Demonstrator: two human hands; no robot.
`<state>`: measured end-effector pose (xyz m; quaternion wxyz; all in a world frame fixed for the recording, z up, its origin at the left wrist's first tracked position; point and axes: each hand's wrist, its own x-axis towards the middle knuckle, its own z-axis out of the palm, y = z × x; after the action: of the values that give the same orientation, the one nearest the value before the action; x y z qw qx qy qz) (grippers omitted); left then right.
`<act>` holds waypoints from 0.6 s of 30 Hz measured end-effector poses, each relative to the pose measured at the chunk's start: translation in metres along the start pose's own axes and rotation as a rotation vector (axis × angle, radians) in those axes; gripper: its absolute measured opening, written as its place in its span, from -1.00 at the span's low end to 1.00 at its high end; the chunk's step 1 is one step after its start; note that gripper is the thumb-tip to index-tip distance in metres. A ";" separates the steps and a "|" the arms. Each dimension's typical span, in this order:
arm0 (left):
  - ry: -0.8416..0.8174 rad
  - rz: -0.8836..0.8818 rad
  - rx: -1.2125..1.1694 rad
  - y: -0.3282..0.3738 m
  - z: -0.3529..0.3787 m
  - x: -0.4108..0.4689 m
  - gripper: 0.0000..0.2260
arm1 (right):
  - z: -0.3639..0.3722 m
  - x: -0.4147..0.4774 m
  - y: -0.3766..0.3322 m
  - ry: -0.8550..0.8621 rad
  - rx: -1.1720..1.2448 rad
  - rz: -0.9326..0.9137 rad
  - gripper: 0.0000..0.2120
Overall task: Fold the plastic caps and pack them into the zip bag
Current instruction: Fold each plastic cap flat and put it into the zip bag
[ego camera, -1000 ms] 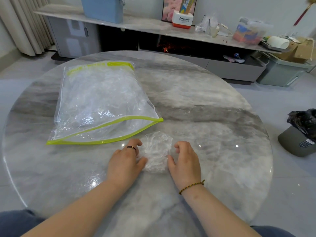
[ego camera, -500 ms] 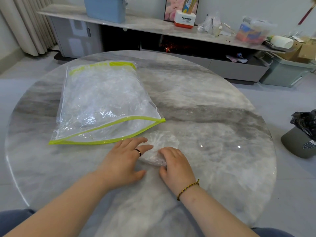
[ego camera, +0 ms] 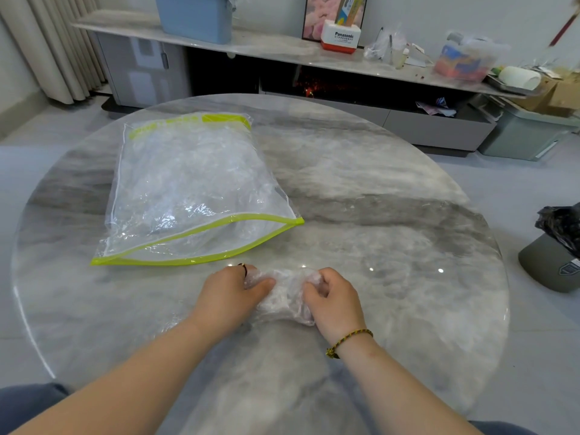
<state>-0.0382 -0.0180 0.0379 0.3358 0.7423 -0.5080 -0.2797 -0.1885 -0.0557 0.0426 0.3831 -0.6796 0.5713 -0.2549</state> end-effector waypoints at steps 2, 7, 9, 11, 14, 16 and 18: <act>0.021 0.052 0.193 0.000 0.001 -0.003 -0.64 | -0.001 -0.001 0.000 -0.017 -0.253 -0.015 -0.98; 0.003 0.138 0.433 0.009 0.003 -0.006 -0.59 | -0.006 -0.002 -0.006 -0.037 -0.643 -0.006 -0.77; -0.036 0.143 0.503 0.007 0.005 -0.004 -0.53 | -0.008 -0.001 -0.008 -0.053 -0.669 0.009 -0.92; -0.050 0.178 0.581 0.003 0.005 -0.003 -0.62 | -0.008 -0.002 -0.007 -0.066 -0.665 0.001 -0.87; -0.081 0.147 0.570 0.003 0.002 -0.004 -0.70 | -0.010 -0.002 -0.009 -0.043 -0.433 0.040 -0.77; -0.066 0.128 0.504 0.003 0.002 -0.004 -0.72 | -0.017 0.000 -0.011 -0.025 -0.280 0.100 -0.65; -0.024 0.099 0.382 0.003 0.000 -0.005 -0.65 | -0.023 0.003 -0.010 -0.079 -0.188 0.207 -0.67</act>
<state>-0.0419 -0.0136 0.0402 0.1960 0.7633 -0.5916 -0.1705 -0.2002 -0.0630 0.0642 0.3642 -0.6594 0.6442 -0.1325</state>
